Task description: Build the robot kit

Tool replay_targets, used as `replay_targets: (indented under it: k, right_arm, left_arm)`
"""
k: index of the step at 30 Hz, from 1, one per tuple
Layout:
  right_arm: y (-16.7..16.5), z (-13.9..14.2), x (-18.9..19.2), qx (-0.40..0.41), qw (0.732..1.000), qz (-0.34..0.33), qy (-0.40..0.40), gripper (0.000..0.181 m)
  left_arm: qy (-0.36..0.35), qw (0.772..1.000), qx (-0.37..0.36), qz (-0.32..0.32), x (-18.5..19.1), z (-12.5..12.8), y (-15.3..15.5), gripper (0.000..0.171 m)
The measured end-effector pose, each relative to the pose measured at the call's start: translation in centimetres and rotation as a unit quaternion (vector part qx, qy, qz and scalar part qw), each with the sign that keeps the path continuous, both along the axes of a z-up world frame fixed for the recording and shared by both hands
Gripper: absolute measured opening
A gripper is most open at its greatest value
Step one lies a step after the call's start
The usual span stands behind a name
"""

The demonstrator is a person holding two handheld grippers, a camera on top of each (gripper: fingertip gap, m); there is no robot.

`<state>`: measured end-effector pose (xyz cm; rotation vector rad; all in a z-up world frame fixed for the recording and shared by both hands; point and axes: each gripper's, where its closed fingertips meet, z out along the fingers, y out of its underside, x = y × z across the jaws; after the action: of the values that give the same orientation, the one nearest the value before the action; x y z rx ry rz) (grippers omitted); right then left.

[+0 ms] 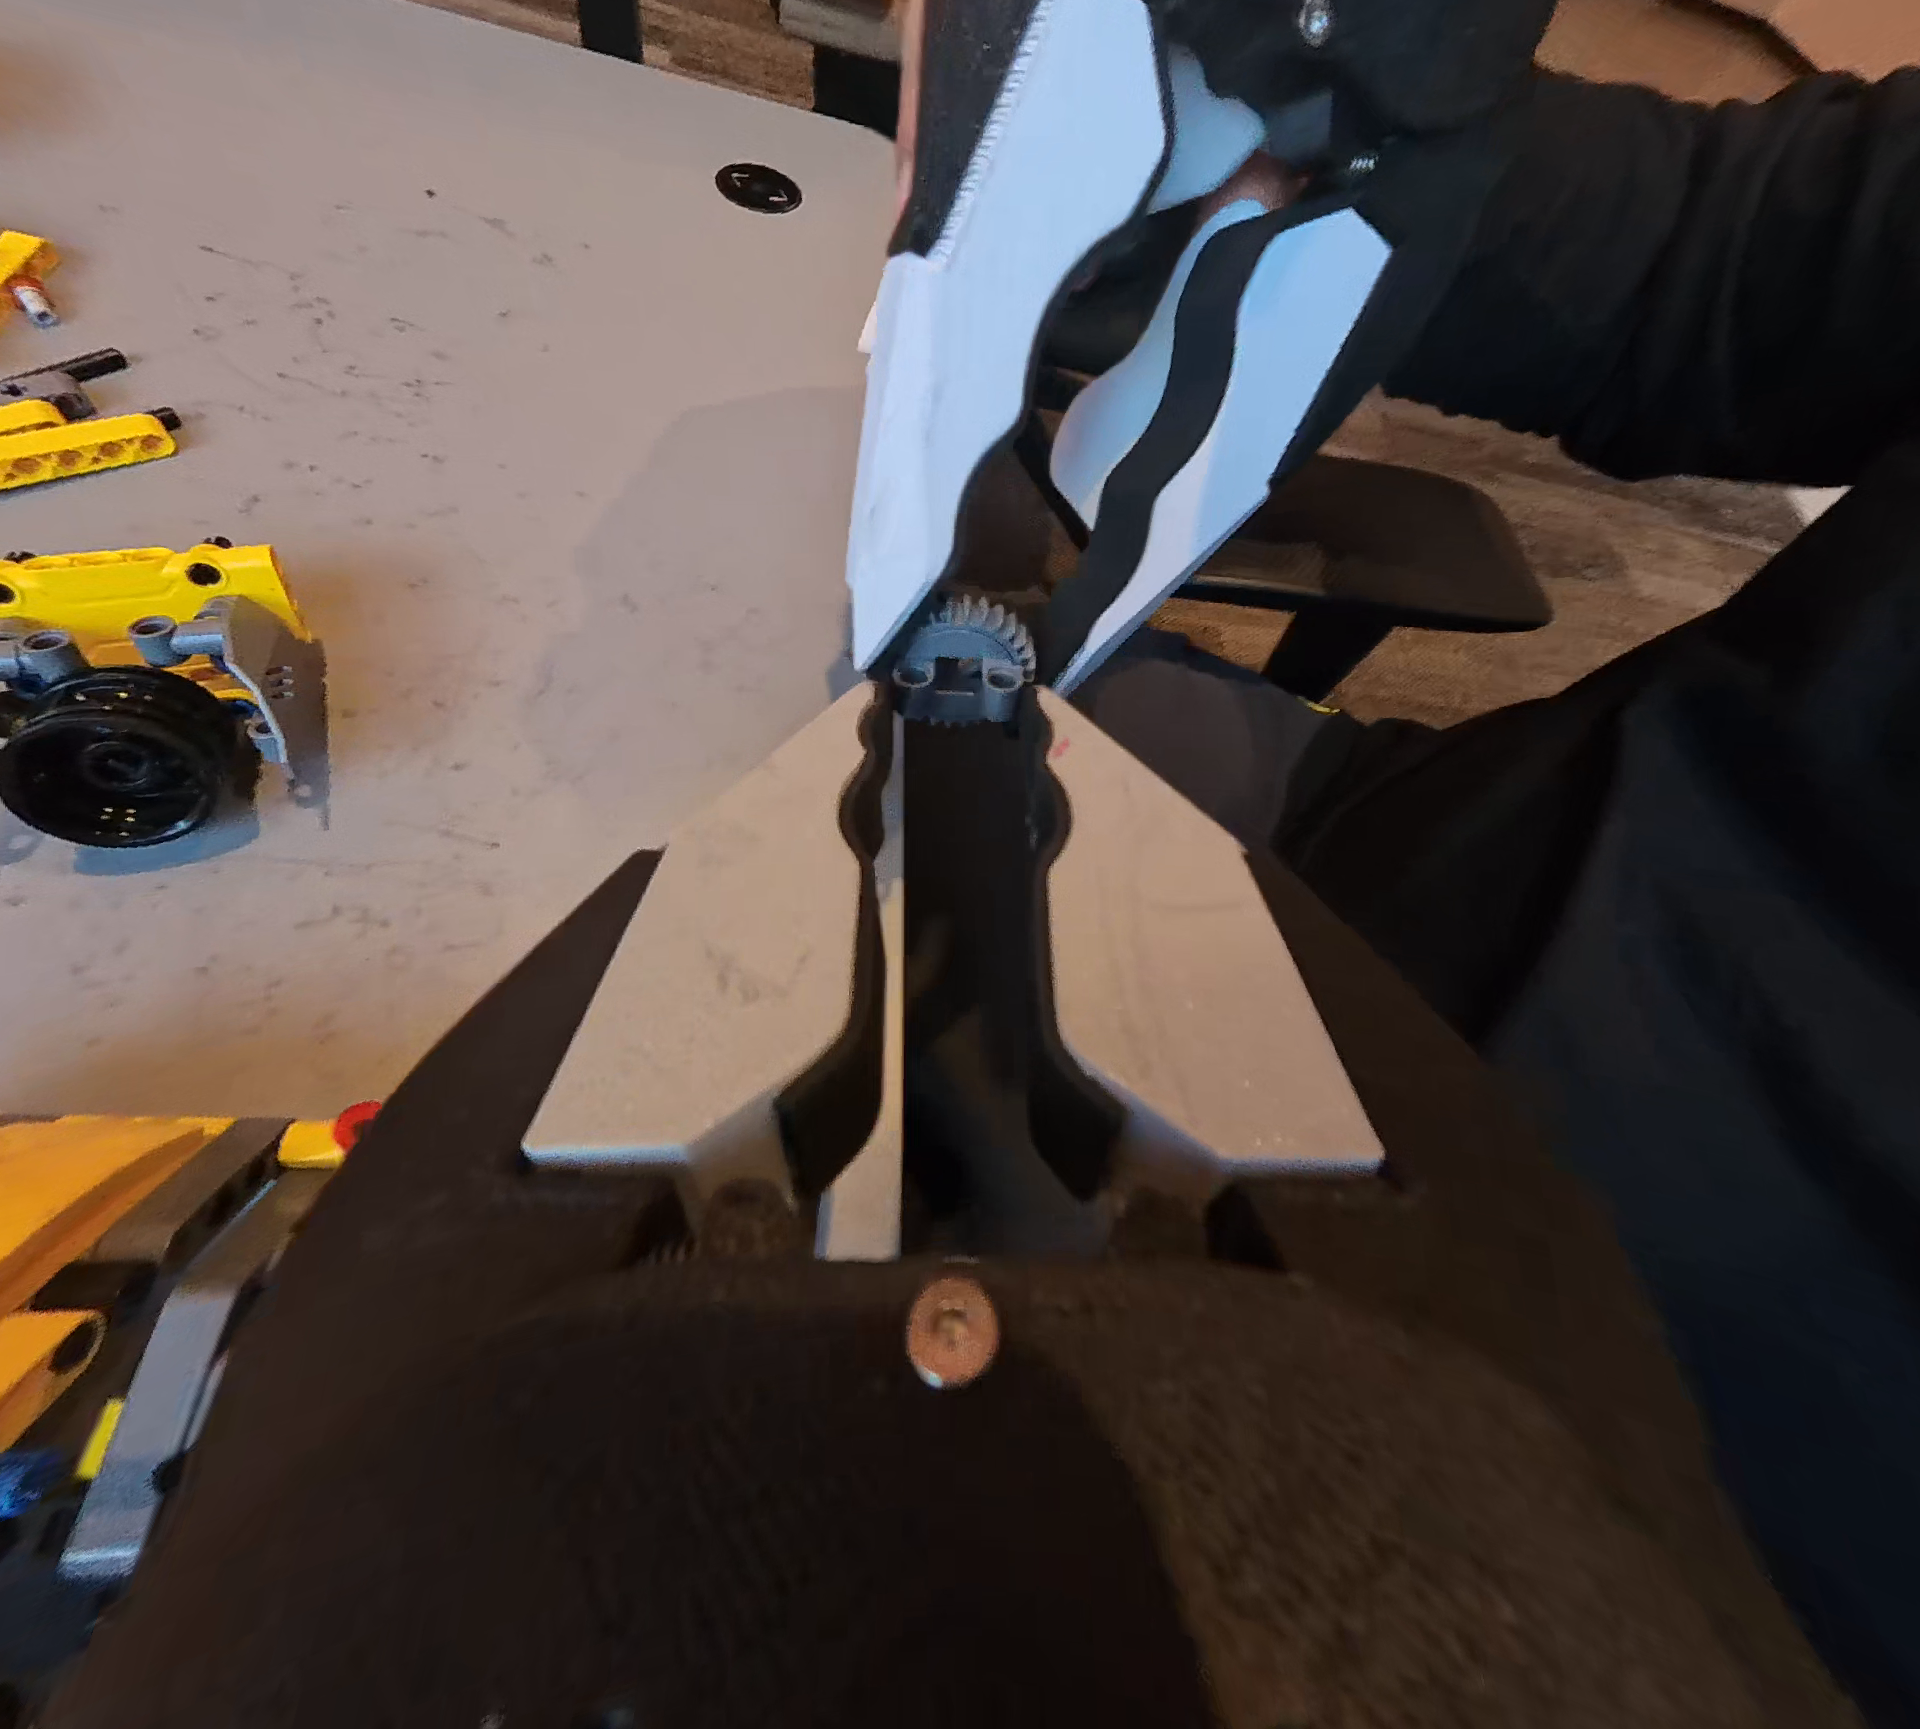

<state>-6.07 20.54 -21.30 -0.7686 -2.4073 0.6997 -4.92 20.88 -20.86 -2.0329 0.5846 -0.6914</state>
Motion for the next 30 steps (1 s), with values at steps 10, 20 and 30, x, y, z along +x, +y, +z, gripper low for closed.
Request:
replay_targets:
  k: [10,20,30]
  right_arm:
    - [-1.1,1.2,0.5,-0.199,0.979,0.005,-0.053,0.030]
    - [-0.7,0.9,0.4,-0.329,0.942,-0.006,-0.074,0.030]
    - [-0.2,2.2,-0.2,-0.439,0.896,-0.020,-0.060,0.029]
  left_arm:
    - [0.064,0.993,0.082,-0.049,0.2,0.4,-0.8,0.021]
    - [0.091,0.991,0.098,-0.023,-0.4,-0.4,-0.2,0.003]
    - [0.152,0.973,0.175,-0.007,-0.5,1.6,-0.2,0.020]
